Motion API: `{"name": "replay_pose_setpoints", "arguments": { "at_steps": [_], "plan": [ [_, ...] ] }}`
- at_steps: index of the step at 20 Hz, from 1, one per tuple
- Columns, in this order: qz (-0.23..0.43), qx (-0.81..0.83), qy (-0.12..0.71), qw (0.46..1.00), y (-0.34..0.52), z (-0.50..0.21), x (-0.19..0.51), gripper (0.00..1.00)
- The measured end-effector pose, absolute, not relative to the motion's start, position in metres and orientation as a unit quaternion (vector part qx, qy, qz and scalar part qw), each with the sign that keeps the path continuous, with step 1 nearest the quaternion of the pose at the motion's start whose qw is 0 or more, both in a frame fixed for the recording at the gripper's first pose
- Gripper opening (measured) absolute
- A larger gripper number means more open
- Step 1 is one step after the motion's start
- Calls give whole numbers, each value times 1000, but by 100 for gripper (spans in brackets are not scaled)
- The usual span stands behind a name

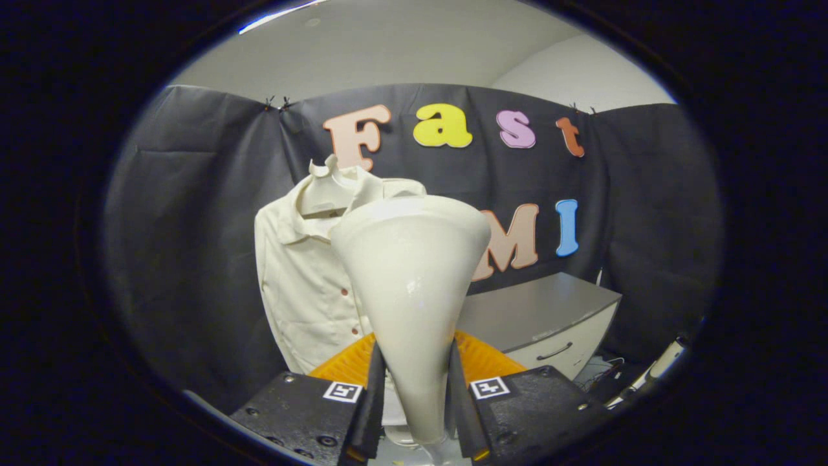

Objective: Iron the clothes twice with a garment steamer, once on the left side and once on the right side.

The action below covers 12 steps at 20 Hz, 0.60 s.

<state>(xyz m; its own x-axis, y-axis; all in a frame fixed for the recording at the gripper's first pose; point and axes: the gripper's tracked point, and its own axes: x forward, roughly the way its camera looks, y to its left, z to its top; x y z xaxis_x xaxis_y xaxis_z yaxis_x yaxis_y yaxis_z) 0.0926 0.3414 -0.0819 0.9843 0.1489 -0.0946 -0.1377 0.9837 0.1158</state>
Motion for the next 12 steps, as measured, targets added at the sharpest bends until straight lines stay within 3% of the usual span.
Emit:
{"name": "replay_pose_setpoints", "arguments": {
  "at_steps": [12],
  "plan": [
    [55, 60, 46, 996, 299, -95, -13, 46]
  ]
}}
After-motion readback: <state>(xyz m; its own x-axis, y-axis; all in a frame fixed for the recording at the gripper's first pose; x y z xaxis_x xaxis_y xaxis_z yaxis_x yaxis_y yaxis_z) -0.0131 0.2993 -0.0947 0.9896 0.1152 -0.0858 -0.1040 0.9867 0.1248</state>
